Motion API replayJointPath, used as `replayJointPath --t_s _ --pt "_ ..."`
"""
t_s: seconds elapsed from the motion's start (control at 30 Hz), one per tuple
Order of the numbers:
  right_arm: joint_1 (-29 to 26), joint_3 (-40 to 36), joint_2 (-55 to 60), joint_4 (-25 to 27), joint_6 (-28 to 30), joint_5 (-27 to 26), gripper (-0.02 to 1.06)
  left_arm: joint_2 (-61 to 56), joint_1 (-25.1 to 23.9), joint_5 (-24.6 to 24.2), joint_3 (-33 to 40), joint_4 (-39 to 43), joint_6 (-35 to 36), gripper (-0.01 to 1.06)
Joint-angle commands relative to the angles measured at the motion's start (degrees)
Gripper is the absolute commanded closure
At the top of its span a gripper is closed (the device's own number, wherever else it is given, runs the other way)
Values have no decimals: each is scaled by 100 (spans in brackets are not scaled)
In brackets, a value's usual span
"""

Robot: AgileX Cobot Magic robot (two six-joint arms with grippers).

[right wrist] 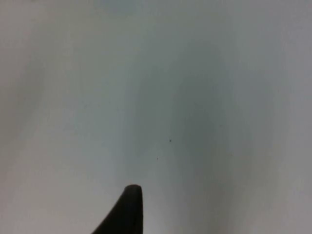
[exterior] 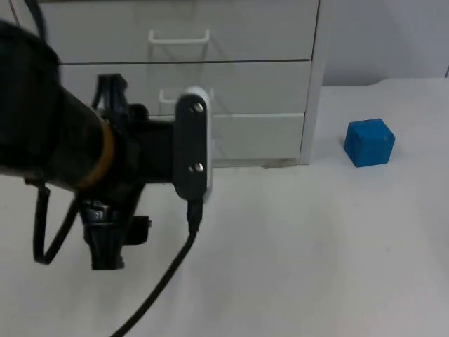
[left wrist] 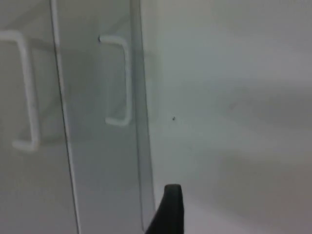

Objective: Open the drawer with the left hand, place the block into the drawer with the right hand, then close the drawer with the left hand.

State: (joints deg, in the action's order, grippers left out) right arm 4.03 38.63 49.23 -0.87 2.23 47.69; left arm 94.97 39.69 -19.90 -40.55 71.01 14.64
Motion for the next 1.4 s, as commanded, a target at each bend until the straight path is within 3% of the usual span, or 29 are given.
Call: replayJointPath --t_s 0.0,0.03,0.17,0.33,0.87,1.1,1.37 --pt "-29 20 -11 -4 15 -78 0 343 28 37 -139 1310 1112 30" --pt "-29 20 -11 -4 15 -78 0 524 28 -85 -216 1657 1574 30" --pt "-29 20 -11 -4 15 -78 0 989 28 -363 -530 2380 2280 31" --pt "-29 20 -11 -27 15 -101 0 1483 28 -323 -903 2546 2328 36" --pt "-29 20 -11 -24 1 -173 0 2389 17 -393 -1792 2894 2616 36" --pt "-29 12 -11 -39 1 -174 0 2598 -360 -226 -1941 2894 2887 36" --pt "-29 12 -11 -38 1 -184 0 2756 -444 -179 -2163 2894 2887 36"
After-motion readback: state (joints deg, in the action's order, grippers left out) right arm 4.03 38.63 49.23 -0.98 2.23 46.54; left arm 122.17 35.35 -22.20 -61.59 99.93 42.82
